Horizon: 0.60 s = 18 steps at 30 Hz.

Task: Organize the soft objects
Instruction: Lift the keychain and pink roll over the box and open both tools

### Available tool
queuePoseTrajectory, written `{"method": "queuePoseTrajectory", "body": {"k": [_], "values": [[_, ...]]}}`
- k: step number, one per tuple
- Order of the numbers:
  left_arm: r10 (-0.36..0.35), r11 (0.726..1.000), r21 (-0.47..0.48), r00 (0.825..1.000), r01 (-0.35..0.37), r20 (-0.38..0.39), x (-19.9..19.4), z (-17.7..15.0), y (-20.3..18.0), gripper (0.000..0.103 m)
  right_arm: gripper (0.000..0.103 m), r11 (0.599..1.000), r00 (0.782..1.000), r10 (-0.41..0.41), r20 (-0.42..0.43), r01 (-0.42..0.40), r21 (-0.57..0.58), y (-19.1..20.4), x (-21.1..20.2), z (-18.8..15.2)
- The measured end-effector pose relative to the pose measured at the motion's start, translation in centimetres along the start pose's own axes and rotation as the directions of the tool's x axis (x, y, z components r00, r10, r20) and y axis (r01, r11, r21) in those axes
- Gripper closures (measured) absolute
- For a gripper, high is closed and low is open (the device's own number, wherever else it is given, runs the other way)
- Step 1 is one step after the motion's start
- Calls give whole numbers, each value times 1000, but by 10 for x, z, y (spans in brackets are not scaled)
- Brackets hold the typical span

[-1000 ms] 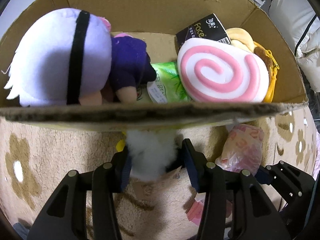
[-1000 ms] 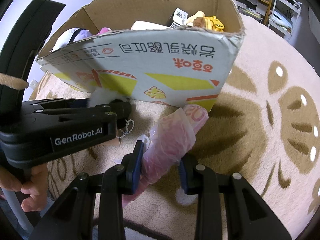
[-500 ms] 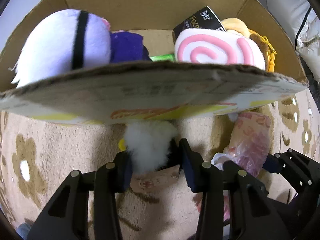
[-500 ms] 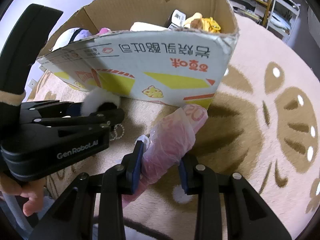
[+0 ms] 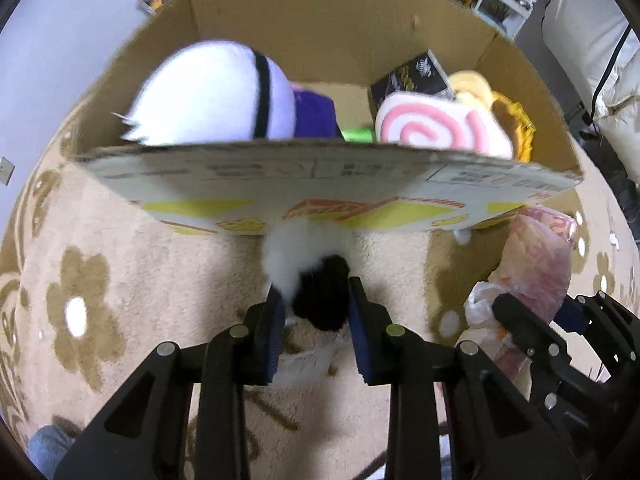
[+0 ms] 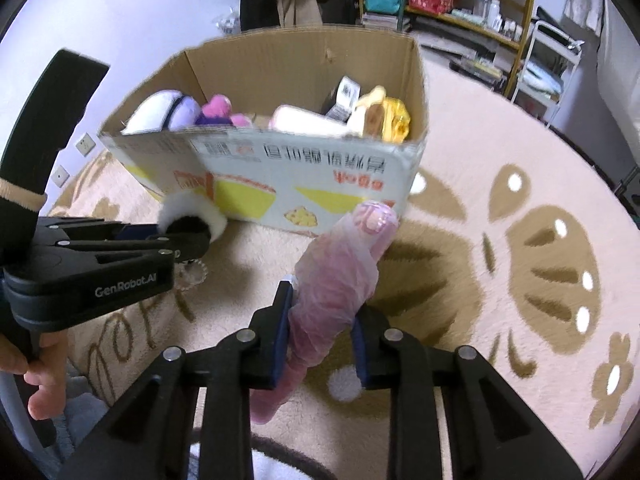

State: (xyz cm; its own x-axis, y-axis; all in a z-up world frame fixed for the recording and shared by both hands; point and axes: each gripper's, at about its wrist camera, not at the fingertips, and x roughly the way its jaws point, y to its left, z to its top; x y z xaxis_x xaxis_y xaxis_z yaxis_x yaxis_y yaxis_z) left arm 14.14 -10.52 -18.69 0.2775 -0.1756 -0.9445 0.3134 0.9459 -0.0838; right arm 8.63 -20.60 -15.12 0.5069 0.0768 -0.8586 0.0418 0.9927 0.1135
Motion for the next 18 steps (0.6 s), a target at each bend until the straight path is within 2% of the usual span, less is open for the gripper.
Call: {"method": "queuePoseTrajectory", "body": {"k": [5, 10, 14, 18], "values": [[-1, 1000, -1, 998, 1, 60, -32, -8, -1, 75, 80, 999, 996, -23, 81, 25, -23, 3, -29, 1], [22, 999, 30, 988, -27, 154, -76, -21, 2, 75, 80, 998, 984, -37, 172, 46, -44, 14, -56, 7], [54, 997, 42, 970, -66, 238, -110, -21, 6, 75, 81, 997, 965, -39, 261, 53, -49, 22, -79, 15], [94, 993, 43, 939, -114, 332, -139, -19, 8, 75, 81, 996, 940, -53, 336, 75, -52, 29, -93, 22]]}}
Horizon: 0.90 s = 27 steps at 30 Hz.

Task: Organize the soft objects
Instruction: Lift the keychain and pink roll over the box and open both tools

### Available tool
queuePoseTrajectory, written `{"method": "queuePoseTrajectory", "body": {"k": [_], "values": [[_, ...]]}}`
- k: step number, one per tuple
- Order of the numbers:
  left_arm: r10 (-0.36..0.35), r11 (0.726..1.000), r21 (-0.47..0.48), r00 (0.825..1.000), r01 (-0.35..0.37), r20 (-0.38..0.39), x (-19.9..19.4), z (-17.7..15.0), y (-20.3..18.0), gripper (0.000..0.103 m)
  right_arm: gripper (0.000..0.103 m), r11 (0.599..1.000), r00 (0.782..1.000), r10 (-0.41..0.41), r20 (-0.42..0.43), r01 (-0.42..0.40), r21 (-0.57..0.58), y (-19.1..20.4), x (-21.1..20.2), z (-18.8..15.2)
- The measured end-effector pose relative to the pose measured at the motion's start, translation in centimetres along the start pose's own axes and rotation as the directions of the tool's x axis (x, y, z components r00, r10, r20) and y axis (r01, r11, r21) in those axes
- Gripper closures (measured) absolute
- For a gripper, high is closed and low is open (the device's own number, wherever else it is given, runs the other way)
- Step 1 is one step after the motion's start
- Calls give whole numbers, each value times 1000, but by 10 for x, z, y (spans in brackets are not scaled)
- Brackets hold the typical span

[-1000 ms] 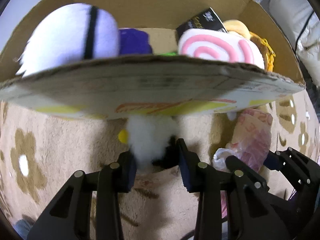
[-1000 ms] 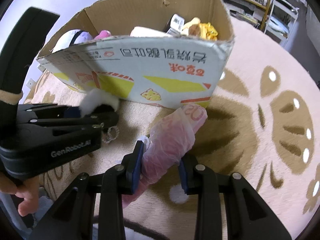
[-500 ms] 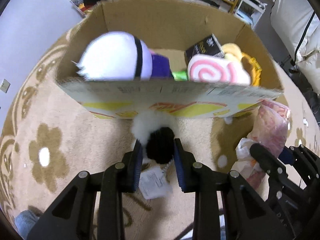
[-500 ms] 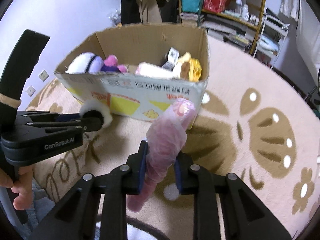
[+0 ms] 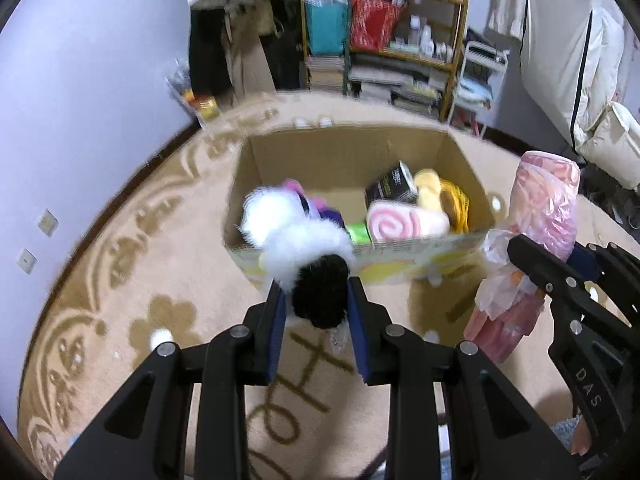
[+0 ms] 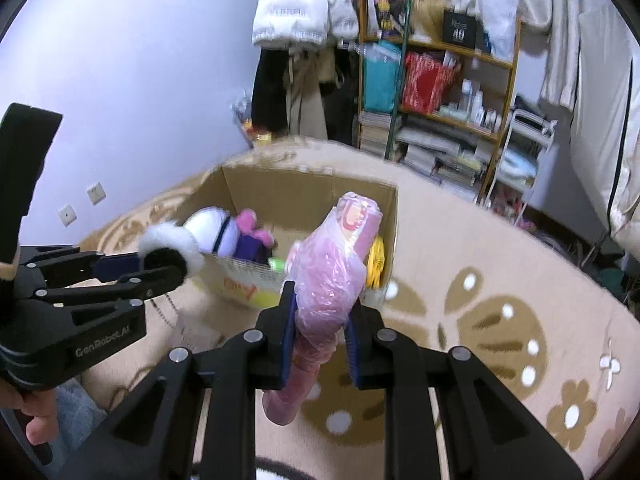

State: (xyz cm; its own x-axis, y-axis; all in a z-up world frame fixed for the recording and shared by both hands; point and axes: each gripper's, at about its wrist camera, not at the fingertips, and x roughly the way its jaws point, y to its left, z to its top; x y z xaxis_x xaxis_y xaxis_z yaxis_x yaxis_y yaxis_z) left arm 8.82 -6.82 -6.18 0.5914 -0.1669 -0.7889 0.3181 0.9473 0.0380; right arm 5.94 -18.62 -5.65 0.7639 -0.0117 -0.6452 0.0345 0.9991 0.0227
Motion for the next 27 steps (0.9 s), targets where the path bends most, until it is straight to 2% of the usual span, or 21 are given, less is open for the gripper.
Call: {"method": "queuePoseTrajectory", "body": {"k": [4, 10, 20, 27], "values": [[25, 1000, -1, 997, -25, 78, -15, 11, 1, 75, 81, 1000, 998, -24, 62, 24, -13, 2, -8, 12], [82, 996, 13, 980, -86, 183, -26, 21, 4, 75, 81, 998, 992, -61, 113, 63, -11, 1, -7, 26], [92, 995, 7, 965, -97, 247, -17, 40, 12, 75, 81, 994, 977, -106, 186, 109, -7, -4, 8, 52], [105, 993, 28, 950, -118, 294, -7, 51, 7, 75, 80, 994, 975, -105, 194, 106, 8, -10, 22, 61]]}}
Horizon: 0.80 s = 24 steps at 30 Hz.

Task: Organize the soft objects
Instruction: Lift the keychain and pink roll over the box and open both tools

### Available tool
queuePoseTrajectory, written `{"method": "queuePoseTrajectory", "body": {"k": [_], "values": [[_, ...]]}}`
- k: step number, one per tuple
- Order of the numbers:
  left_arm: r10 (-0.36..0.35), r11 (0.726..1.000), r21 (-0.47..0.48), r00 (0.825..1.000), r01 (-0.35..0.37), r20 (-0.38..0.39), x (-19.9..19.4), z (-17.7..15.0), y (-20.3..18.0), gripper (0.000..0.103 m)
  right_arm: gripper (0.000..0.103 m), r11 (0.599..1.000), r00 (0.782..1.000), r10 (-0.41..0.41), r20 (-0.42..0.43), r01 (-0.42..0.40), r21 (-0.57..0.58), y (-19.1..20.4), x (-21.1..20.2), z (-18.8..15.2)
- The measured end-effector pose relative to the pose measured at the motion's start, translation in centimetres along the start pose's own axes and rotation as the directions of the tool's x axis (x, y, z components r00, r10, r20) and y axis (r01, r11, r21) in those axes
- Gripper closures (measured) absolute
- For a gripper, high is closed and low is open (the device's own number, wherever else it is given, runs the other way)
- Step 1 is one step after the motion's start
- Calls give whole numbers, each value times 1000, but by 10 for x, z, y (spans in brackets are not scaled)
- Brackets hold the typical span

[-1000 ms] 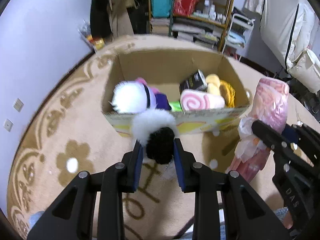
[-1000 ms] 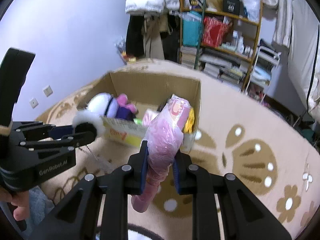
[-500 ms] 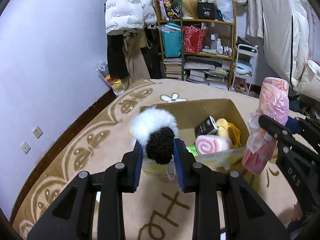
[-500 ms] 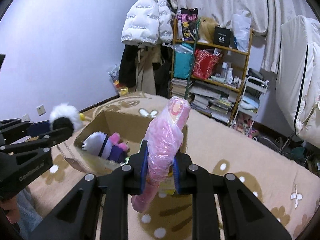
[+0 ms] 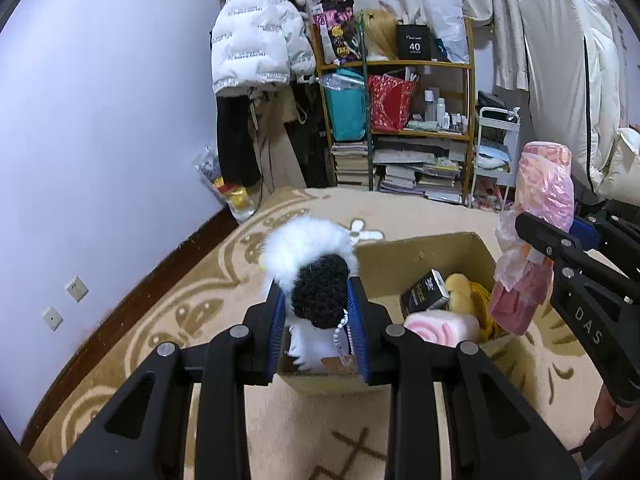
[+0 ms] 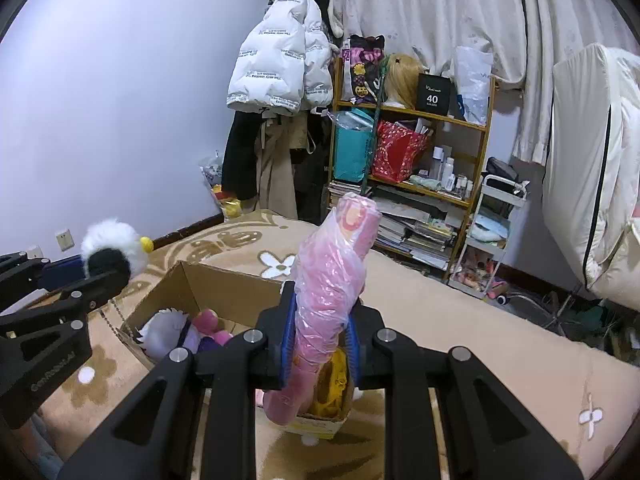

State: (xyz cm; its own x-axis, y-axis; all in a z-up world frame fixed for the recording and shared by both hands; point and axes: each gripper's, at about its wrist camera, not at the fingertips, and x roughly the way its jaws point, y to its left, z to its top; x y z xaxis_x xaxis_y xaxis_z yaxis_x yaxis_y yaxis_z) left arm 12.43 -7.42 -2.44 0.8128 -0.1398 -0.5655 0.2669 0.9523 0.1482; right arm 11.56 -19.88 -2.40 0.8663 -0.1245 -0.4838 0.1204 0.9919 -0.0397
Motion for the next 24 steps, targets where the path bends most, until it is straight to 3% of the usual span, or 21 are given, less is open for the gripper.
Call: {"method": "queuePoseTrajectory", "body": {"k": [8, 14, 24], "values": [[-13, 1000, 16, 1000, 13, 17, 15, 1, -5, 75, 80, 1000, 1000, 2, -25, -3, -7, -1, 17, -11], [-28, 999, 19, 1000, 29, -13, 30, -2, -5, 74, 80, 1000, 998, 13, -57, -14, -15, 0, 31, -21], [-76, 997, 1, 996, 76, -48, 42, -2, -2, 74, 80, 990, 993, 113, -13, -112, 82, -12, 30, -26]]}}
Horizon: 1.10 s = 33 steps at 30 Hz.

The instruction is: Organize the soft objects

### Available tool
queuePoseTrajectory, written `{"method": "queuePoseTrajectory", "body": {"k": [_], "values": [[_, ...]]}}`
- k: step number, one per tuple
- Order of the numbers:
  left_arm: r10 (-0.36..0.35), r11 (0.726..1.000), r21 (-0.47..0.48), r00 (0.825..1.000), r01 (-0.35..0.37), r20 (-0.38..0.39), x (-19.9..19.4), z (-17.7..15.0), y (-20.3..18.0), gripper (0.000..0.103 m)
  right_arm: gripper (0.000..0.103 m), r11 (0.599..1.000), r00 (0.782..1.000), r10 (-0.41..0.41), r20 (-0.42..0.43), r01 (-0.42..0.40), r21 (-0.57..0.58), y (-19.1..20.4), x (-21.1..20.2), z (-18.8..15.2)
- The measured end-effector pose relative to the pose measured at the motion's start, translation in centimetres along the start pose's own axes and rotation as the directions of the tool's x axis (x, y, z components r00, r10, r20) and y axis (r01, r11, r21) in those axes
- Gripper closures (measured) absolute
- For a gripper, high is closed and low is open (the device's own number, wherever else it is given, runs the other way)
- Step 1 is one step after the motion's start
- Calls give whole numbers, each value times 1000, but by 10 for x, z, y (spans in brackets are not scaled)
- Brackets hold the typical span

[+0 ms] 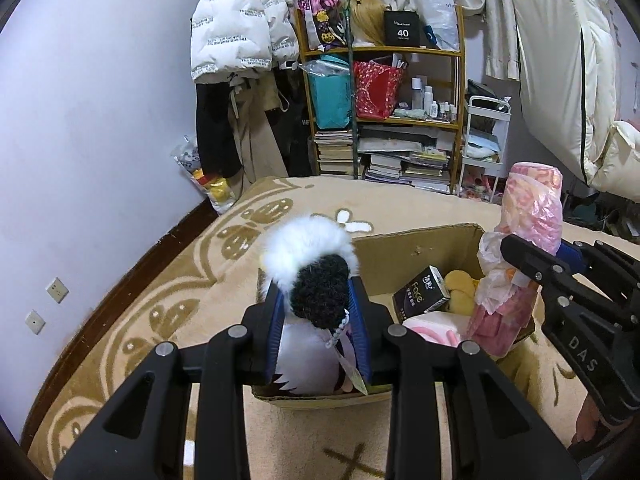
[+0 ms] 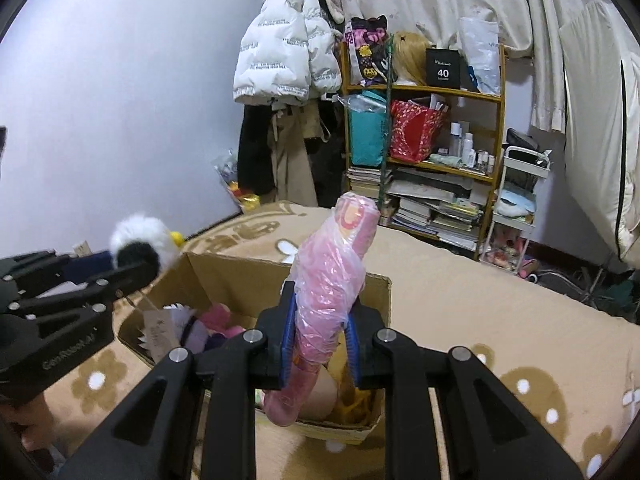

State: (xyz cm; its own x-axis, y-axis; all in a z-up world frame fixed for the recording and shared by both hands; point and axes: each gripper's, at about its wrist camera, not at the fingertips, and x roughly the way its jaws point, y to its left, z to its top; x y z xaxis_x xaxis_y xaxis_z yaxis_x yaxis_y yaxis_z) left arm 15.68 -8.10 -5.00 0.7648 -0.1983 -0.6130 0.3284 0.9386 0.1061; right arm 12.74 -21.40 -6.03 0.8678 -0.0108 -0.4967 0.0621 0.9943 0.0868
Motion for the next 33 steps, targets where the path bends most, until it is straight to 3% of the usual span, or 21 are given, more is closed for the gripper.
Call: {"method": "queuePoseTrajectory", "body": {"k": [11, 18, 19, 21, 26, 29, 33], "values": [[-31, 1000, 0, 997, 31, -65, 18, -6, -1, 71, 78, 993, 995, 102, -3, -102, 65, -4, 7, -4], [-26, 999, -22, 991, 23, -132, 30, -14, 2, 65, 73, 991, 993, 120, -1, -120, 53, -1, 6, -6], [-22, 1000, -21, 991, 20, -134, 31, -15, 2, 63, 68, 991, 993, 121, 1, -121, 53, 0, 6, -6], [-17, 1000, -24, 988, 14, -153, 33, -15, 3, 50, 63, 991, 993, 121, 6, -121, 51, 1, 4, -6], [10, 1000, -28, 984, -15, -176, 31, -18, 7, 42, 62, 992, 993, 115, 3, -115, 48, 0, 1, -6], [28, 999, -31, 984, -34, -174, 26, -19, 11, 30, 48, 993, 994, 109, 3, -109, 55, -2, -5, -5], [66, 997, -18, 989, -69, -135, 6, -18, 16, 22, 45, 995, 996, 89, 0, -89, 46, -2, -15, -2]]}}
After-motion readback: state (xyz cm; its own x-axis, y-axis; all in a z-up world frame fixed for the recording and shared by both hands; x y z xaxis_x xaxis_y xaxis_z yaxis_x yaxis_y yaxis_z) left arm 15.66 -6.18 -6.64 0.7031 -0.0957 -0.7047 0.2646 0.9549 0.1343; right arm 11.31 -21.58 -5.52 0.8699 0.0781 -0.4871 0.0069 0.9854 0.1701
